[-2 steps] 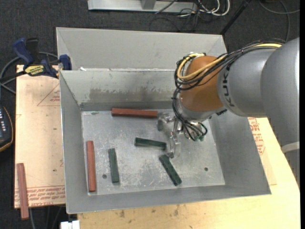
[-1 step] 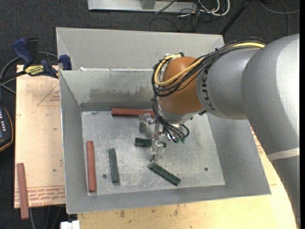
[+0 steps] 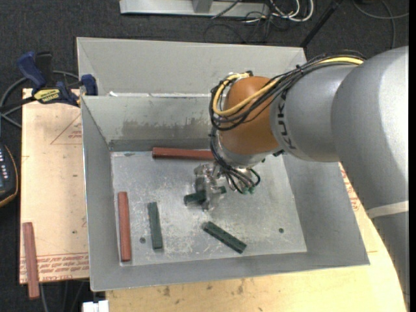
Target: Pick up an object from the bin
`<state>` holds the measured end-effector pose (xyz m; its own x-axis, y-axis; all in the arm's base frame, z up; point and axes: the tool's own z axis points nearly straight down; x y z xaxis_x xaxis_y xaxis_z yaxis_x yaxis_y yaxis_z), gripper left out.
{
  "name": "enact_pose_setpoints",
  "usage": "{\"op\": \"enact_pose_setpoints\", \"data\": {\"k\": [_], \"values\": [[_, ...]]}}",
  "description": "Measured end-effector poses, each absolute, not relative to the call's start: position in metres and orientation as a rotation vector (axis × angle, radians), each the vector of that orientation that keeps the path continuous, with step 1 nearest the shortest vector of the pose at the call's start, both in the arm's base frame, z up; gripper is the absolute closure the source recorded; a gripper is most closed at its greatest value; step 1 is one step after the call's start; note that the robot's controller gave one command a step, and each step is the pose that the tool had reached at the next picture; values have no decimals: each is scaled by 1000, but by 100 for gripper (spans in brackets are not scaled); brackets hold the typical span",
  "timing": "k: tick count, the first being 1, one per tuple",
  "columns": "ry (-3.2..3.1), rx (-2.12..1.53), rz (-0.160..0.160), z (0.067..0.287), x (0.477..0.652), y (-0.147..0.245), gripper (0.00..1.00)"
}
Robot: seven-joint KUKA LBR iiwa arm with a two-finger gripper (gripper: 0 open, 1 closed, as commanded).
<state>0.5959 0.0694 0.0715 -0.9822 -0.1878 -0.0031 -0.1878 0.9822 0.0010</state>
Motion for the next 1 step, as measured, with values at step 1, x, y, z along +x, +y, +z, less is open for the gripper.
{"op": "enact_pose_setpoints", "data": {"k": [1], "values": [[3108,-370,1,204,592,73,100]]}}
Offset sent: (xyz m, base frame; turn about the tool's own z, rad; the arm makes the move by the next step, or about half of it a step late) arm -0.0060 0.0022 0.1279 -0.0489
